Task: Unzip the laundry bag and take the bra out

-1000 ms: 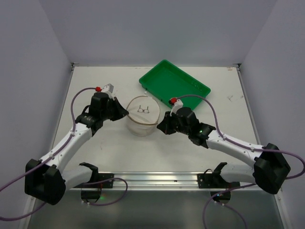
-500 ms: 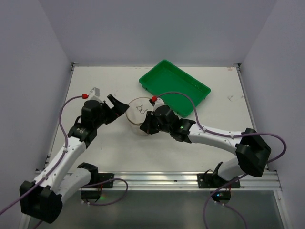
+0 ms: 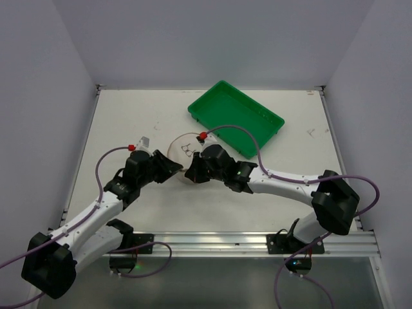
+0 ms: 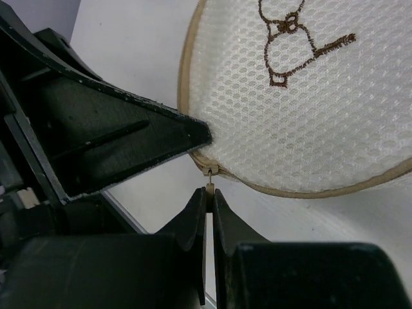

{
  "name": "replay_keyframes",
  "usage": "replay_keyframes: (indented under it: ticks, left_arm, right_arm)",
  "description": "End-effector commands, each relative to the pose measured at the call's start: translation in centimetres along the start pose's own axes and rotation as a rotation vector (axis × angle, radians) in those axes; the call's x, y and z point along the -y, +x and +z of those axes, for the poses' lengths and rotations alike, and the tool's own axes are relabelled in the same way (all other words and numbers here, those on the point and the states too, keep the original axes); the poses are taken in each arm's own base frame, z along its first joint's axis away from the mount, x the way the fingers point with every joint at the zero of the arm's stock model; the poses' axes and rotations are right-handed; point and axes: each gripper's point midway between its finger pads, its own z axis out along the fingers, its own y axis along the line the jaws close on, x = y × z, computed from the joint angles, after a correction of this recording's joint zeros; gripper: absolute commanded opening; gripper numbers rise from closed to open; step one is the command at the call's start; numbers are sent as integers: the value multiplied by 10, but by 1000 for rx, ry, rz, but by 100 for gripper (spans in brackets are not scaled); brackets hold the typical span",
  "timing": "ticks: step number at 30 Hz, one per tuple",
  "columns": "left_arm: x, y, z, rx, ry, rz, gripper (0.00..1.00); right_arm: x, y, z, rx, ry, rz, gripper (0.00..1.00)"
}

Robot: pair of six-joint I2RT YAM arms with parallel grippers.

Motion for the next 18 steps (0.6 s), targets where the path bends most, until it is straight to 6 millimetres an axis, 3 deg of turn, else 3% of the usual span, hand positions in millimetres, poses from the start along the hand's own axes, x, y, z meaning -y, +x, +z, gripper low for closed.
replay_keyframes:
  ticks: [1, 3, 4, 5, 6, 8, 12, 15, 18]
  left_arm:
    - [22, -17, -1, 82, 70, -9, 27]
    - [23, -22, -5, 103, 66, 2, 4]
    - [23, -23, -7, 105, 59, 10, 0]
    - [23, -22, -11, 98, 46, 33, 0]
    - [21, -21, -13, 90, 38, 49, 0]
    - [18, -18, -20, 72, 23, 94, 0]
    - [12, 6, -32, -70, 39, 185, 0]
    - [1, 22, -42, -166, 15, 248, 0]
    - [-10, 22, -54, -174, -40, 307, 0]
  right_arm:
    - [-4, -19, -12, 68, 11, -30, 0]
    - [16, -15, -15, 84, 66, -57, 0]
    - [24, -17, -19, 95, 83, -85, 0]
    - [27, -23, -26, 119, 88, -90, 0]
    - [48, -19, -30, 107, 129, -92, 0]
    - [64, -27, -43, 123, 154, -111, 0]
    - [138, -54, -68, 209, 322, -72, 0]
    - [155, -72, -81, 248, 351, -81, 0]
    - [148, -79, -78, 228, 329, -134, 0]
